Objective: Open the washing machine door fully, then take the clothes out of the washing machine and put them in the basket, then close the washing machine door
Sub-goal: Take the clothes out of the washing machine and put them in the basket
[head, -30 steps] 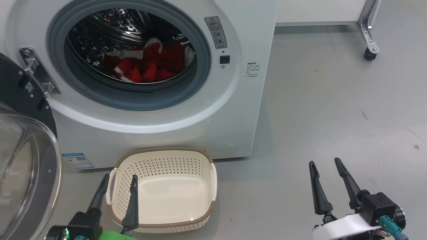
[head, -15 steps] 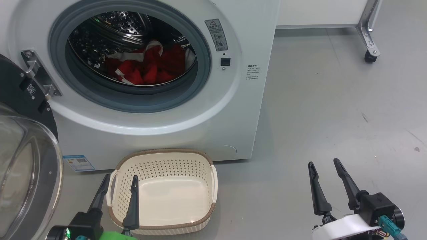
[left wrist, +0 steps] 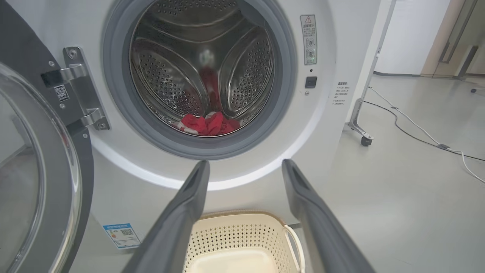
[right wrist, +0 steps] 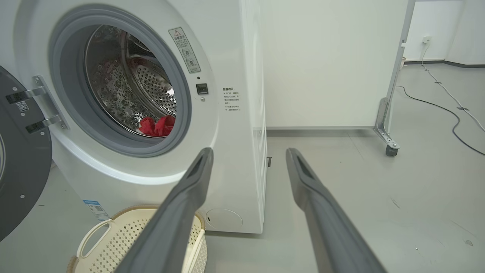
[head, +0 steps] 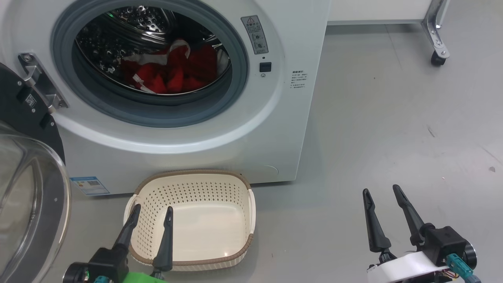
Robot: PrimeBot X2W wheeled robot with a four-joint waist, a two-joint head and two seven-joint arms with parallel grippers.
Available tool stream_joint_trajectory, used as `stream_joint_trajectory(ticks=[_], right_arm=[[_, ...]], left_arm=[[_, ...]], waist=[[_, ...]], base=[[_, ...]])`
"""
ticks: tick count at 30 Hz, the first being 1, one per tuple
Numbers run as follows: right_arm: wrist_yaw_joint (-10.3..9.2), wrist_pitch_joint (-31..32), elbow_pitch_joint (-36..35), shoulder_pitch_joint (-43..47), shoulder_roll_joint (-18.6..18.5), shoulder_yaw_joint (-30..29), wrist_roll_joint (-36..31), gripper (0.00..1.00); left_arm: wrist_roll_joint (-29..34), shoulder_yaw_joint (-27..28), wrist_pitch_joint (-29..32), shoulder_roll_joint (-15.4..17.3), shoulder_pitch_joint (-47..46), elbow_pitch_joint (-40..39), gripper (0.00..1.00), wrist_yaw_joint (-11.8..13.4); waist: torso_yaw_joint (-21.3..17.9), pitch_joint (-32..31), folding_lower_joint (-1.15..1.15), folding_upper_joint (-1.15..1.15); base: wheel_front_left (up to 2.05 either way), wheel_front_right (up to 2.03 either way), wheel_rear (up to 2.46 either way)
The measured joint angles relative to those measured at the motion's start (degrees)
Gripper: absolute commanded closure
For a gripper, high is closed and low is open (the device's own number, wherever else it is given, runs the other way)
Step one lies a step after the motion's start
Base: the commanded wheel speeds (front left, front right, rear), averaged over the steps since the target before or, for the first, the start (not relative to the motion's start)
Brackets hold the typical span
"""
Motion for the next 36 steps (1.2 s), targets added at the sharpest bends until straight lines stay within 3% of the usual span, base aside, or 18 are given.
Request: stream_joint_trajectory(ticks=[23, 36], right_arm=[[0.11, 0.00, -4.99, -4.60, -0.02, 1.82, -0.35, 0.00], [-0.90, 0.00, -8.59, -10.95, -0.05, 3.69, 2.22, 0.00]], left_arm=[[-4.23, -0.07, 5.37, 0.05, -12.42, 4.09, 0.00, -2.43], [-8.50, 3.77, 16.71, 4.09, -31.40, 5.10, 0.00, -3.92]], waist=[[-3.37, 13.12, 0.00, 0.00], [-7.83, 22.64, 0.00, 0.00]], base=[[0.00, 0.00, 0.00], [0.00, 0.00, 0.00]])
